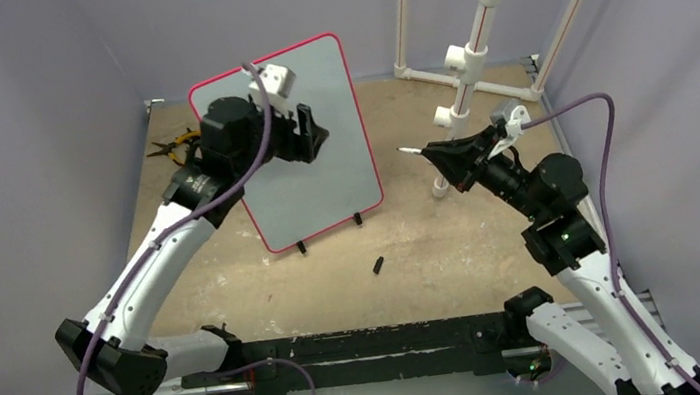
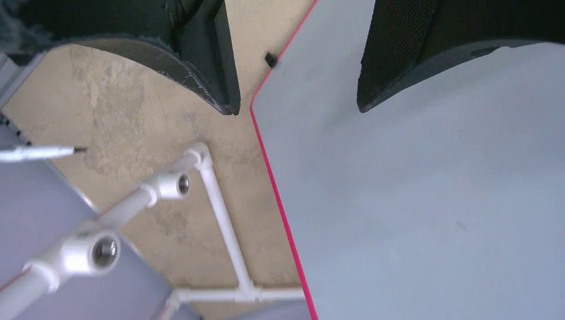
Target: Write a sentence on the whiteboard
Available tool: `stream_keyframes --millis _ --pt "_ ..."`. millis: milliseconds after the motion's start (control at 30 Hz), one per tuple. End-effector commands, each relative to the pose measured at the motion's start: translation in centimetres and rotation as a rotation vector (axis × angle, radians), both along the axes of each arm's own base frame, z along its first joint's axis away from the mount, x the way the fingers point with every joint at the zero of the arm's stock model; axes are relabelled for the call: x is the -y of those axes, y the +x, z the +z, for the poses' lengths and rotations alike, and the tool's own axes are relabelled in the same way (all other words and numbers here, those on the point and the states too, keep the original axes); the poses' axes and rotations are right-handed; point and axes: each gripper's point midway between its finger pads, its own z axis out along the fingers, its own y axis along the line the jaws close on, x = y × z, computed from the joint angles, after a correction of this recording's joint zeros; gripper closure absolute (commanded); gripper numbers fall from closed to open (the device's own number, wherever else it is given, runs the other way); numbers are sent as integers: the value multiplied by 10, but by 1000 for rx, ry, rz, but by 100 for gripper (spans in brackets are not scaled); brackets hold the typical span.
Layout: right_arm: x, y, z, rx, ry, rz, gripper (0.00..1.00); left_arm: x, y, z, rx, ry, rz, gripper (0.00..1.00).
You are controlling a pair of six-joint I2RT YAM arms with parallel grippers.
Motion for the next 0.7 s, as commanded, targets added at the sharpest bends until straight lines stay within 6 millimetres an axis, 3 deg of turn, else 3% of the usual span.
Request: stream_keyframes --millis 0,167,333,433,667 --pt "-9 0 27 85 73 5 100 -25 10 82 151 -97 7 36" --pt "-32 1 36 96 104 15 100 -66 20 136 255 -148 130 36" --pt "-58 -2 49 110 160 62 100 -138 35 164 328 -157 327 33" --pt "-80 -2 53 103 172 79 100 -161 42 163 331 -167 379 32" --pt "-129 -9 71 121 231 133 100 -193 54 131 286 -252 447 30"
